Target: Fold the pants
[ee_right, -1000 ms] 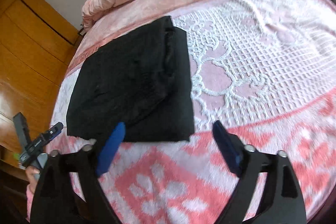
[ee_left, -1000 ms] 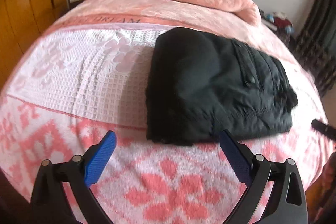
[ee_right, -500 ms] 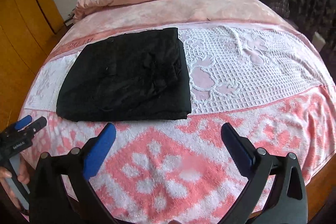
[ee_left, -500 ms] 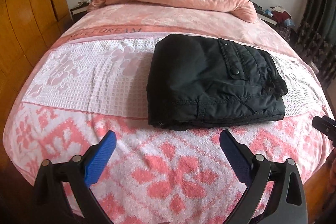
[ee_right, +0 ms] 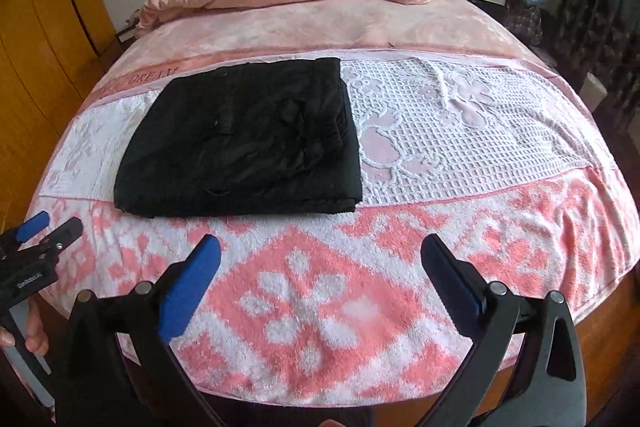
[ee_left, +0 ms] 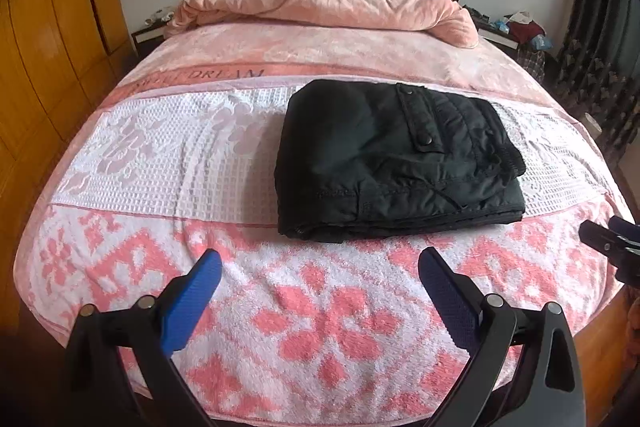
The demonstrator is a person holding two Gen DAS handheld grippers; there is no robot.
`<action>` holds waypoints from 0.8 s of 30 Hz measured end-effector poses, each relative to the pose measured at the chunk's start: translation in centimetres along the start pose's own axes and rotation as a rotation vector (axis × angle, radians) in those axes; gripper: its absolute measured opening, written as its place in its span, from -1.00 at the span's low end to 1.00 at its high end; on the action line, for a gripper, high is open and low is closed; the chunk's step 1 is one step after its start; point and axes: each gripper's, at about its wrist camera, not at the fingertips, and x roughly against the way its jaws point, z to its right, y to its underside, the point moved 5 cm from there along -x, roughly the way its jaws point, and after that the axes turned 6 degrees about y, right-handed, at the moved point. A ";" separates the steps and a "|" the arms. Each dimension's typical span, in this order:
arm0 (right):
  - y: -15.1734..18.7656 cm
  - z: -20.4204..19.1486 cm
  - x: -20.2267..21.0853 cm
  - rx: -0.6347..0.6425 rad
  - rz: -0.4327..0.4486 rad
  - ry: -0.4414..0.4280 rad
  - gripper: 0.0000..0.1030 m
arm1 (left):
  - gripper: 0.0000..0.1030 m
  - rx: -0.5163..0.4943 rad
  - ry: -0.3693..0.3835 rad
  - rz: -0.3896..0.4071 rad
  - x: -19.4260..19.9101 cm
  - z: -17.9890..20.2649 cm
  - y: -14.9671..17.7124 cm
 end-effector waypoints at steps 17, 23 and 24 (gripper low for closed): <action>-0.1 -1.0 0.0 -0.009 -0.017 0.020 0.94 | 0.92 0.003 0.003 0.015 0.9 0.3 -0.1; -0.1 -1.1 -0.4 -0.008 -0.025 0.016 0.94 | 0.92 0.002 0.002 0.015 0.8 0.3 -0.1; -0.1 -1.2 -0.4 -0.010 -0.026 0.013 0.94 | 0.92 0.003 0.002 0.014 0.8 0.3 -0.1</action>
